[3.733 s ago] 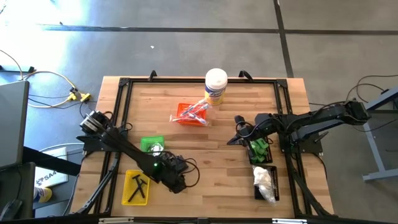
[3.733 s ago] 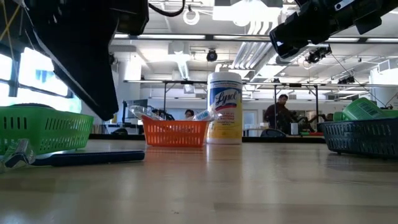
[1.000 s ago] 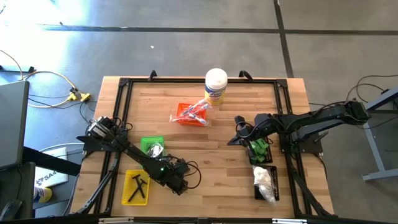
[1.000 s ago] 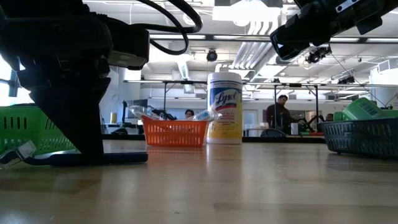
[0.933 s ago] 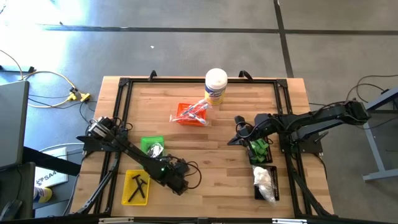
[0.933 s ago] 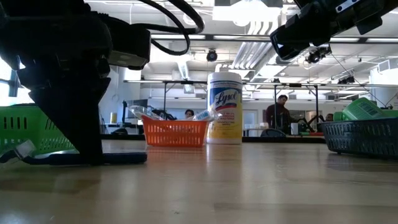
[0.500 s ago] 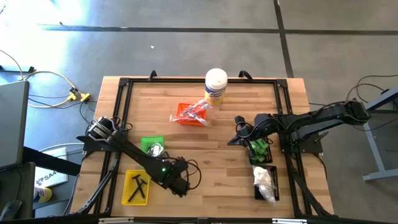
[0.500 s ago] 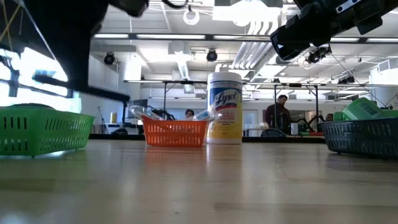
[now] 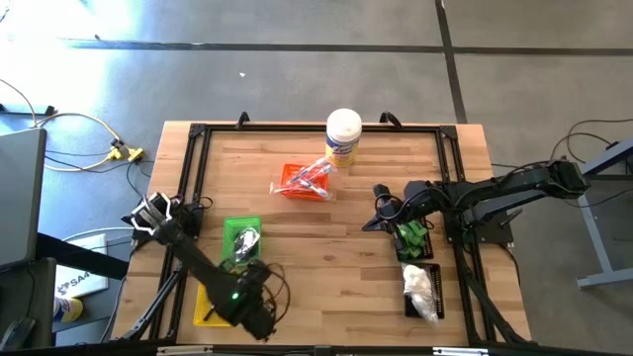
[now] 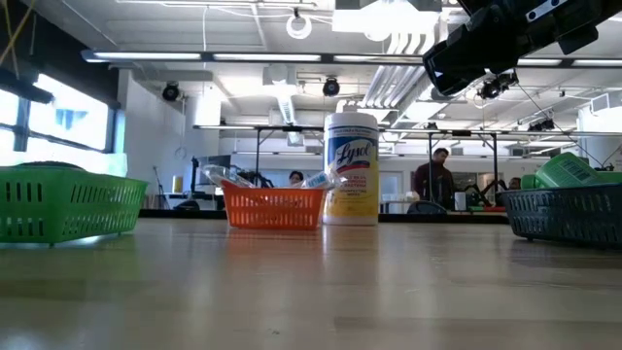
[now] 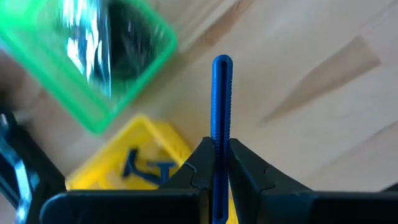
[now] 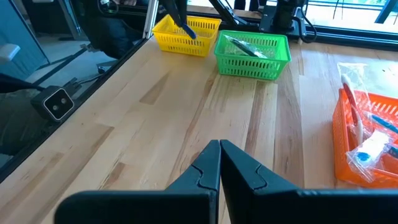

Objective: Pick & Place Travel size toiletries
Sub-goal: Put the blue razor into the yellow bin, then return to Home Position

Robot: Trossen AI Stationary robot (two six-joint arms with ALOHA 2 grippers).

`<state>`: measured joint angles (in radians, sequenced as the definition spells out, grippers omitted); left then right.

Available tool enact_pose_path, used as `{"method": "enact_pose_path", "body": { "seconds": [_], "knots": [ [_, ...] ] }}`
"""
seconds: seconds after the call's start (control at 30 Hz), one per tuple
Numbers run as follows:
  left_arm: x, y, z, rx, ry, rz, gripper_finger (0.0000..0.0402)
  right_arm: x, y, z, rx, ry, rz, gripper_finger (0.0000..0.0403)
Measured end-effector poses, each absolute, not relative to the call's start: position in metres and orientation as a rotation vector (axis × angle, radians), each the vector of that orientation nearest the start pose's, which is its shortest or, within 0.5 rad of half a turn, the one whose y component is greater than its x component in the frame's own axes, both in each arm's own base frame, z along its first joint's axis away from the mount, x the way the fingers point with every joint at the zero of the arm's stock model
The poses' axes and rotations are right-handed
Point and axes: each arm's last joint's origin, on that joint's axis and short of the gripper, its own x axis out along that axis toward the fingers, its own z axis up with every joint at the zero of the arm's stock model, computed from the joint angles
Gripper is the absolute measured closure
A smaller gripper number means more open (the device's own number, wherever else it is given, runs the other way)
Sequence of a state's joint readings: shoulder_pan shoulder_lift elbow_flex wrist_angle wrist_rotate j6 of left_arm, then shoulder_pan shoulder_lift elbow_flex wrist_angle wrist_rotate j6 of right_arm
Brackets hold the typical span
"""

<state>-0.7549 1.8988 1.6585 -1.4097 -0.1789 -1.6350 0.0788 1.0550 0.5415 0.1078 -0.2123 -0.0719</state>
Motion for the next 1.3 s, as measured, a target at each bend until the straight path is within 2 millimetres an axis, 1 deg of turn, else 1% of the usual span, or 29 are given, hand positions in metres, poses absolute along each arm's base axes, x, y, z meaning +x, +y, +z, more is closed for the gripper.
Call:
{"method": "enact_pose_path", "body": {
  "seconds": [0.17,0.27,0.37,0.53,0.63,0.73,0.9,1.03,1.2,1.3],
  "knots": [
    [0.232,-0.258,0.258,-0.611,1.296,0.837,0.0380,0.220,0.023,0.227,-0.043,0.396,0.302,0.0400],
    [0.213,-0.269,0.258,-0.638,1.304,0.907,0.0380,0.220,0.023,0.227,-0.043,0.396,0.302,0.0400],
    [0.197,-0.277,0.259,-0.659,1.276,0.964,0.0380,0.220,0.023,0.227,-0.043,0.395,0.302,0.0400],
    [0.180,-0.288,0.258,-0.675,1.247,0.975,0.0380,0.220,0.023,0.227,-0.043,0.395,0.301,0.0400],
    [0.177,-0.291,0.256,-0.676,1.244,0.965,0.0380,0.220,0.023,0.227,-0.043,0.395,0.301,0.0400],
    [0.176,-0.289,0.251,-0.662,1.243,0.978,0.0373,0.220,0.023,0.227,-0.043,0.395,0.301,0.0400],
    [0.175,-0.286,0.241,-0.627,1.244,0.990,0.0341,0.220,0.023,0.227,-0.043,0.395,0.302,0.0400],
    [0.173,-0.283,0.235,-0.623,1.247,1.031,0.0315,0.220,0.023,0.227,-0.043,0.395,0.302,0.0400],
    [0.172,-0.283,0.234,-0.619,1.267,1.049,0.0278,0.220,0.023,0.227,-0.043,0.395,0.301,0.0400],
    [0.172,-0.283,0.234,-0.619,1.263,1.049,0.0265,0.220,0.023,0.227,-0.043,0.395,0.301,0.0400]
  ]
}}
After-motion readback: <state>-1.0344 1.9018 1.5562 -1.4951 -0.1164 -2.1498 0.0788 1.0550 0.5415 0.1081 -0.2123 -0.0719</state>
